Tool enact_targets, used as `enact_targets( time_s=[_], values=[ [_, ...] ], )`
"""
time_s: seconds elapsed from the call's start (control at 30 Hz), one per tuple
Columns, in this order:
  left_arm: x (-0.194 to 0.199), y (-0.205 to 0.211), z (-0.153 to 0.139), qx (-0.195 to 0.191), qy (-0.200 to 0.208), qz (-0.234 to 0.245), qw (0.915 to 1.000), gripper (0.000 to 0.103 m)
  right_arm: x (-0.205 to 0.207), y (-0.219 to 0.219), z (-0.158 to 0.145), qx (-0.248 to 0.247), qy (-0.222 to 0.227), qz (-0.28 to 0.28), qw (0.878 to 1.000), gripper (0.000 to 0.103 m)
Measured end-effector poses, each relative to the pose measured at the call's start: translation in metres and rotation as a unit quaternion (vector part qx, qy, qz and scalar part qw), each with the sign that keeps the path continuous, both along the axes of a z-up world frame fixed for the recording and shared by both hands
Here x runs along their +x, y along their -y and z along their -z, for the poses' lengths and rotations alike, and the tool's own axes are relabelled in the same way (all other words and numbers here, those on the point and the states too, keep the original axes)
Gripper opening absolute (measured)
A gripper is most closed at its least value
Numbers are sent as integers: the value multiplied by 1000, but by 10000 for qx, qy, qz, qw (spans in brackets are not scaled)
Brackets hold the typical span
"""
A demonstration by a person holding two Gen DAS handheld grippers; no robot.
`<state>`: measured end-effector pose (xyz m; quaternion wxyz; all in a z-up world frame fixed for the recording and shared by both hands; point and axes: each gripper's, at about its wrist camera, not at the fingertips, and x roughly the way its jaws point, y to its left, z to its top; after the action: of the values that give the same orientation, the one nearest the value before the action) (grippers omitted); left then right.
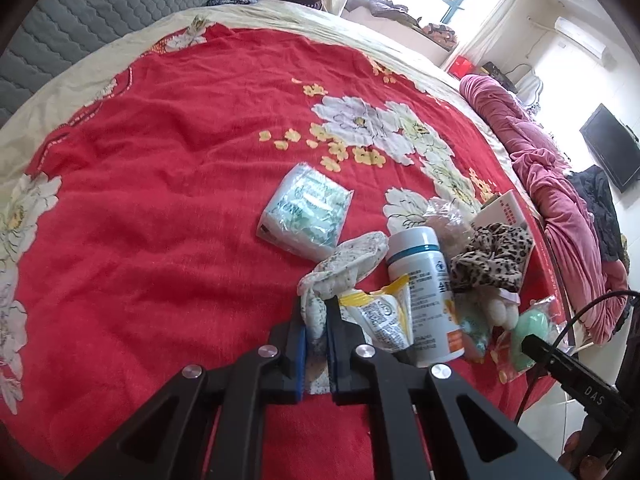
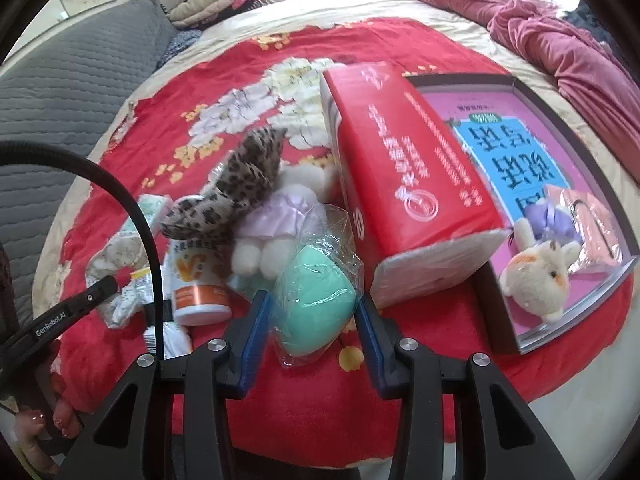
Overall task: Organize soft objects
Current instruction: 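Grasp the green sponge in its clear bag with the right tool, then lift the cloth with the left tool while the right tool lifts the sponge toward the tray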
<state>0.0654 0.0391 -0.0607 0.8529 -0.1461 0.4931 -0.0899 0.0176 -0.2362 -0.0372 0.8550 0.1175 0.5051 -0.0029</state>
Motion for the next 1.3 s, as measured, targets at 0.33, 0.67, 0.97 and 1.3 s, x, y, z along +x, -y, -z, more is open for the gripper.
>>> enact_targets(
  time_s=[0.33,0.67,0.97,1.3],
  values=[
    [-13,-4,-39,33,360,-98,9993,8,-4,-1,-33,-27,230,-120,9997,44],
    [-23,-2,-71,-3,616,-76,9981,8,-10,-3,-61,4,492,-177,9986,44],
    [-30,8,-91,19,759,12,9971,8,-15,-6,-84,-86,734,-378,9966,44],
    [-39,26,-118,-38,1003,213,9947,8,-23,1,-108,-90,981,-426,9942,44]
  ],
)
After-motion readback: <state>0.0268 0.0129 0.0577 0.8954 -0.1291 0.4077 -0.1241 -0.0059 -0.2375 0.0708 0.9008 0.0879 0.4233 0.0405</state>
